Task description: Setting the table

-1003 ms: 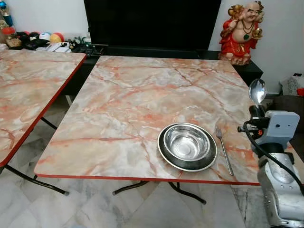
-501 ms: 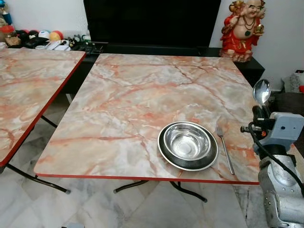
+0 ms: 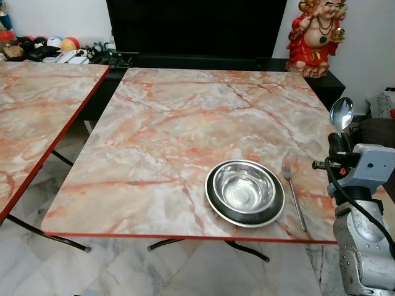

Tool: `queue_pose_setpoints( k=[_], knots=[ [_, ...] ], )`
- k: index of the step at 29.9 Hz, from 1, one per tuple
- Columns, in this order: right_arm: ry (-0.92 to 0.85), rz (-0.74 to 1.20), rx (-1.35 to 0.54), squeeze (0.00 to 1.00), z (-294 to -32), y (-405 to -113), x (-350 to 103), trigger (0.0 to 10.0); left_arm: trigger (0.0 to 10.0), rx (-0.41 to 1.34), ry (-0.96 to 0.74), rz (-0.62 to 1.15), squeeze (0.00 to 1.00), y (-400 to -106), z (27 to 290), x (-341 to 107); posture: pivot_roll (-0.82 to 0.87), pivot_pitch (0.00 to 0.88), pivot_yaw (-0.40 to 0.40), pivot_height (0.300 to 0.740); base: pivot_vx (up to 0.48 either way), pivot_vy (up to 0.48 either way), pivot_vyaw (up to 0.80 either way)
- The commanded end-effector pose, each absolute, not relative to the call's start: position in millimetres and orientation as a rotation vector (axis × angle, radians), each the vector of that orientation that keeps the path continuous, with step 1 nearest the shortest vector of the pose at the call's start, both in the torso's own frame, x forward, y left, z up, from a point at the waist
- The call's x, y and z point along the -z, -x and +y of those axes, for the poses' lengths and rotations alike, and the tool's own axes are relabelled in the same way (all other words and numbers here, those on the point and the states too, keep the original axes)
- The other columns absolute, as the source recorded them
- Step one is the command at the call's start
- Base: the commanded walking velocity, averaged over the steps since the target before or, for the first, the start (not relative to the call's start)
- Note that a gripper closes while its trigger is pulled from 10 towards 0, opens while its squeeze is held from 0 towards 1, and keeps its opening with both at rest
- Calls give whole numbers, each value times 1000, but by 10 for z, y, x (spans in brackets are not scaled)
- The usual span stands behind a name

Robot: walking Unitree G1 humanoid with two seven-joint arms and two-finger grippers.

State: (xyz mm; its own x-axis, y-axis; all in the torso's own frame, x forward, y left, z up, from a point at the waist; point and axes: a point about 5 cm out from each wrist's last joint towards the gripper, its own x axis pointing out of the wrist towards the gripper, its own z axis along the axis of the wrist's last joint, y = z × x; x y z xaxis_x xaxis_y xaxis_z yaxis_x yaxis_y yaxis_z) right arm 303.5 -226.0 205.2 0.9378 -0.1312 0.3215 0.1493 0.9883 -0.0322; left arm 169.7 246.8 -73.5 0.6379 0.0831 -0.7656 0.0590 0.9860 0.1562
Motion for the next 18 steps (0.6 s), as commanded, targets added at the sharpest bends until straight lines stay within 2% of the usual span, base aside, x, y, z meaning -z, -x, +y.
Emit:
queue_pose_setpoints(
  k=[1, 4, 18],
  knots=[
    [48, -344, 147, 0, -2263, -3033, -2090, 10000, 10000, -16, -161, 901, 0, -1635, 2469, 765, -60, 132, -15, 740, 281, 0, 0],
    [47, -345, 148, 0, -2265, -3033, -2091, 10000, 10000, -12, -159, 908, 0, -1628, 2467, 770, -60, 132, -15, 740, 272, 0, 0],
    [57, -327, 182, 0, -2298, -3019, -2060, 10000, 10000, -5, -160, 903, 0, -1634, 2461, 767, -56, 130, -15, 740, 0, 0, 0]
  ],
)
